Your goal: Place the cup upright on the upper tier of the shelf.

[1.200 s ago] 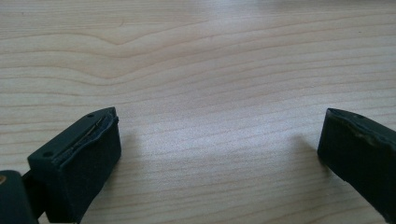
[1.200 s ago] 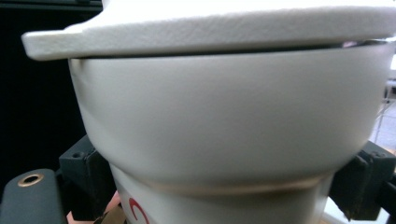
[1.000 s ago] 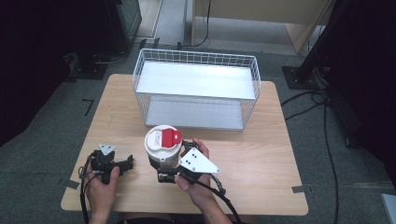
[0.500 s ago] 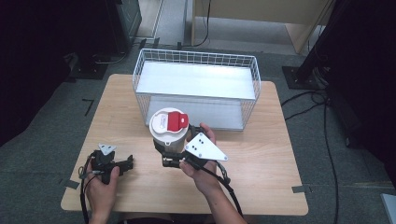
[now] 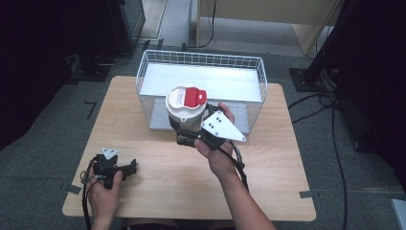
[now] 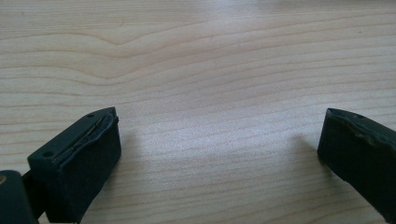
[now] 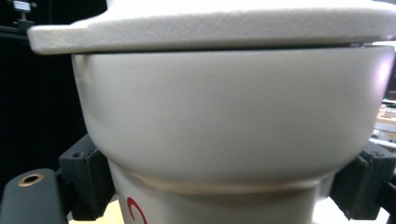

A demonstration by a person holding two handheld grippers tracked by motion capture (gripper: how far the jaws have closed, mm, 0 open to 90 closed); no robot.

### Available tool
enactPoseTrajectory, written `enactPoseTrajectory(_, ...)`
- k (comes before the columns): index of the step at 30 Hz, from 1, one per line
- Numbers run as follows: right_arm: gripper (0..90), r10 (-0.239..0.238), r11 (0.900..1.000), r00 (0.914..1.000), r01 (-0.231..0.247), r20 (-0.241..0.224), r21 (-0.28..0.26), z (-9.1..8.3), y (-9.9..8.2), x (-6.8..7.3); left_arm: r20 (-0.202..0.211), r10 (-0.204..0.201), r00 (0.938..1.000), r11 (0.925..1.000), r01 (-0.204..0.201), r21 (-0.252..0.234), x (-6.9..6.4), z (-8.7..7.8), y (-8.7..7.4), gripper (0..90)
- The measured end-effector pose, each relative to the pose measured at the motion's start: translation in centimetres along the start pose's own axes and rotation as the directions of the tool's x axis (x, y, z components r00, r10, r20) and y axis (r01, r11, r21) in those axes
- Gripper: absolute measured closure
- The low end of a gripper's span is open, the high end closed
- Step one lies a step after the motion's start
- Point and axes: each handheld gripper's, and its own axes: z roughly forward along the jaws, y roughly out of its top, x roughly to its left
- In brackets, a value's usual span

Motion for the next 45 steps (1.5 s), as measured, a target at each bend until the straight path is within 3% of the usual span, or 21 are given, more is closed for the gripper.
enactPoseTrajectory(11, 11.6, -0.027, 0.9996, 0.9973, 0.026, 0.068, 0.014, 1.5, 1.4, -3.0, 0.0, -0.002, 1.0, 1.0, 0.002, -0.002, 0.0, 0.0, 0.0, 0.0)
enactPoseTrajectory(17, 11.6, -0.008, 0.9998, 0.9935, 0.007, 0.113, 0.017, 2.5, 2.0, -5.0, 0.0, -0.002, 1.0, 1.0, 0.002, -0.002, 0.0, 0.0, 0.0, 0.0)
enactPoseTrajectory(27, 11.6, -0.041, 0.9963, 0.9781, 0.025, 0.204, 0.082, 5.0, 1.8, -8.6, 0.0, -0.002, 1.0, 1.0, 0.002, -0.002, 0.0, 0.0, 0.0, 0.0)
enactPoseTrajectory(37, 11.6, -0.026, 0.9938, 0.9681, -0.002, 0.249, 0.111, 6.9, 1.7, -11.1, 0.0, -0.003, 1.0, 1.0, 0.003, -0.003, 0.0, 0.0, 0.0, 0.0)
enactPoseTrajectory(44, 11.6, -0.027, 0.9906, 0.958, -0.013, 0.286, 0.136, 8.7, 2.0, -12.9, 0.0, -0.003, 1.0, 1.0, 0.003, -0.003, 0.0, 0.0, 0.0, 0.0)
enactPoseTrajectory(45, 11.6, -0.021, 0.989, 0.9535, -0.024, 0.301, 0.146, 9.2, 2.0, -13.3, 0.0, -0.003, 1.0, 1.0, 0.003, -0.003, 0.0, 0.0, 0.0, 0.0)
